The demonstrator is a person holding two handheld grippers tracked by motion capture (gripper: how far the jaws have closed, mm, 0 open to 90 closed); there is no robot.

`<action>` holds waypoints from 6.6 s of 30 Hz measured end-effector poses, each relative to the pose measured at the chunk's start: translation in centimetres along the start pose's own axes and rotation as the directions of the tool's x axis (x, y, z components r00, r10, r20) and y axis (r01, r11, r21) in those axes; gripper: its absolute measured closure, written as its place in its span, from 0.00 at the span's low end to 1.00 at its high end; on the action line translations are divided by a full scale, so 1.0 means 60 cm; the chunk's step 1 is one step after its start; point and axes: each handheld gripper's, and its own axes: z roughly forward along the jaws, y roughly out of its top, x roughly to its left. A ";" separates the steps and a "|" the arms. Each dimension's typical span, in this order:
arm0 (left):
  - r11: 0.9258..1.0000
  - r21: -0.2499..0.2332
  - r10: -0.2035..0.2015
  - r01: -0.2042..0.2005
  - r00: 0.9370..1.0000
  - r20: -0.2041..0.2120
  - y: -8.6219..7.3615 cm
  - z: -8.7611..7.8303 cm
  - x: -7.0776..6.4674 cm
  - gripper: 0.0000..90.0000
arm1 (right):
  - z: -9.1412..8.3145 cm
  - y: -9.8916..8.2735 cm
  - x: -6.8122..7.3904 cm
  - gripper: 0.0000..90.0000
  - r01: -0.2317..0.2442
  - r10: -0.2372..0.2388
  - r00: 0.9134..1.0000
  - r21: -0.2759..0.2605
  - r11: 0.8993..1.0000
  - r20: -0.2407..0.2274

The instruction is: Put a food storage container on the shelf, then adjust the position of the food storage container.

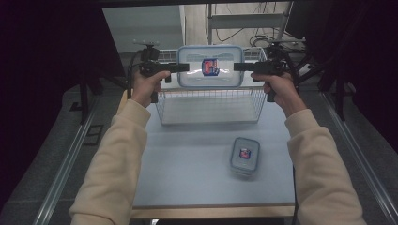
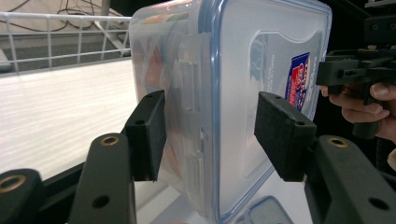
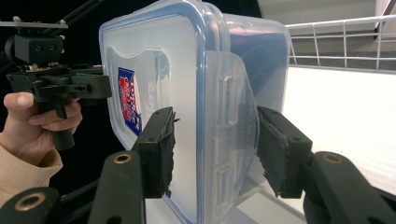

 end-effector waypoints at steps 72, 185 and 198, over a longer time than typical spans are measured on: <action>0.999 0.040 -0.032 0.033 0.999 -0.037 -0.071 0.028 0.015 1.00 | -0.017 -0.068 -0.008 0.38 -0.022 0.022 1.000 -0.040 0.999 -0.015; 0.982 0.185 -0.010 0.032 0.992 -0.122 -0.436 -0.053 -0.056 0.30 | -0.169 -0.447 -0.049 0.98 0.107 -0.144 0.984 0.294 0.950 0.108; 0.980 0.196 -0.025 0.047 0.993 -0.115 -0.441 -0.047 -0.052 0.30 | -0.121 -0.471 -0.031 0.99 0.172 -0.218 0.973 0.405 0.898 0.070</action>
